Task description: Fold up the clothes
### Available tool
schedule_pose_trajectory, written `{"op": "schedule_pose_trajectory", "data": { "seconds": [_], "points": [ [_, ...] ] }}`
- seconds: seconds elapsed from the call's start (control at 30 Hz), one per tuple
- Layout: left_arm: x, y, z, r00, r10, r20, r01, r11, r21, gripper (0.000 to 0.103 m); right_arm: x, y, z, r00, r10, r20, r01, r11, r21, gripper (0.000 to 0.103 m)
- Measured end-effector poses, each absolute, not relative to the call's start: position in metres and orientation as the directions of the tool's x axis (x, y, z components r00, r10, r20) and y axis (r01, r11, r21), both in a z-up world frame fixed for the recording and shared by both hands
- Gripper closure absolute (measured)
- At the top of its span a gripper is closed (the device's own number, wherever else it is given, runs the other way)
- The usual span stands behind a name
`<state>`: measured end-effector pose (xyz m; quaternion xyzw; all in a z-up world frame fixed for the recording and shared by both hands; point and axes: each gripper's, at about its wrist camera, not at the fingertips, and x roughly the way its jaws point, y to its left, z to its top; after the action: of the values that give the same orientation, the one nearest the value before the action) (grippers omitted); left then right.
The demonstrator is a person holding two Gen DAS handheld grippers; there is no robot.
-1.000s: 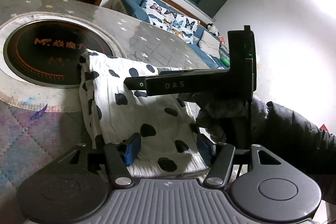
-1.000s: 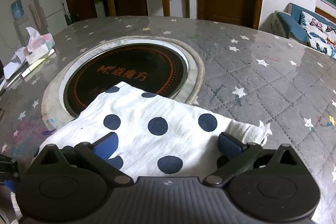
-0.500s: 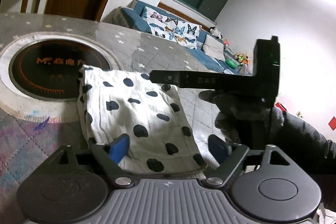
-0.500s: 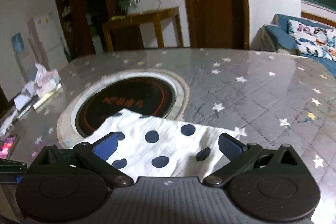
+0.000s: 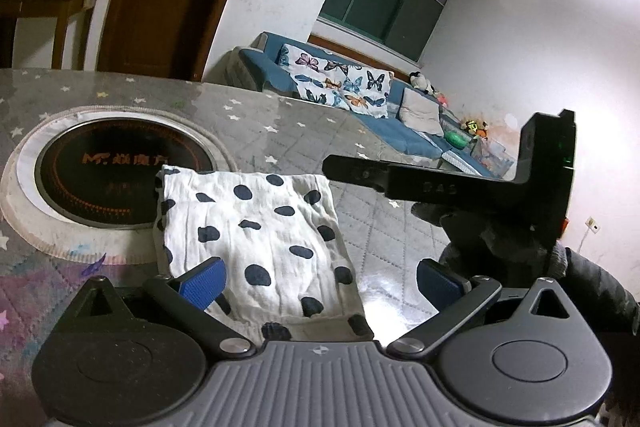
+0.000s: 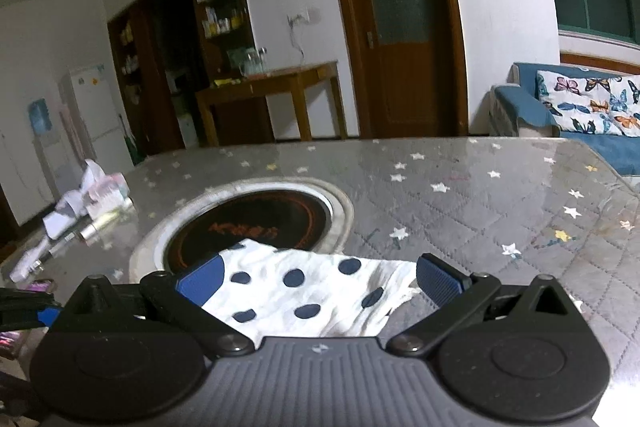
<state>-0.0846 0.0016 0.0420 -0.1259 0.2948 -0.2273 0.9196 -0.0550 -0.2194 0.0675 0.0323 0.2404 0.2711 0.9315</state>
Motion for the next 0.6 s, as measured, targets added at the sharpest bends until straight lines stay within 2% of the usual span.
{"op": "schedule_pose_trajectory", "data": {
  "seconds": [0.17,0.37,0.6],
  "points": [
    [-0.090,-0.004,0.046,0.732,-0.481,-0.483,0.346,0.873,-0.345,0.000,-0.066,-0.230,0.073,0.733,0.553,-0.396,-0.507,0.833,0.224,0.000],
    [-0.100,-0.003,0.038,0.740,-0.426,-0.520,0.330,0.904,-0.270,0.000,-0.074,-0.234,0.074,0.722,0.552,-0.417,-0.513,0.832,0.213,0.000],
    [-0.104,0.006,0.030,0.733,-0.428,-0.529,0.326,0.903,-0.279,0.000,-0.073,-0.223,0.071,0.707,0.546,-0.449,-0.512,0.833,0.208,0.000]
  ]
}}
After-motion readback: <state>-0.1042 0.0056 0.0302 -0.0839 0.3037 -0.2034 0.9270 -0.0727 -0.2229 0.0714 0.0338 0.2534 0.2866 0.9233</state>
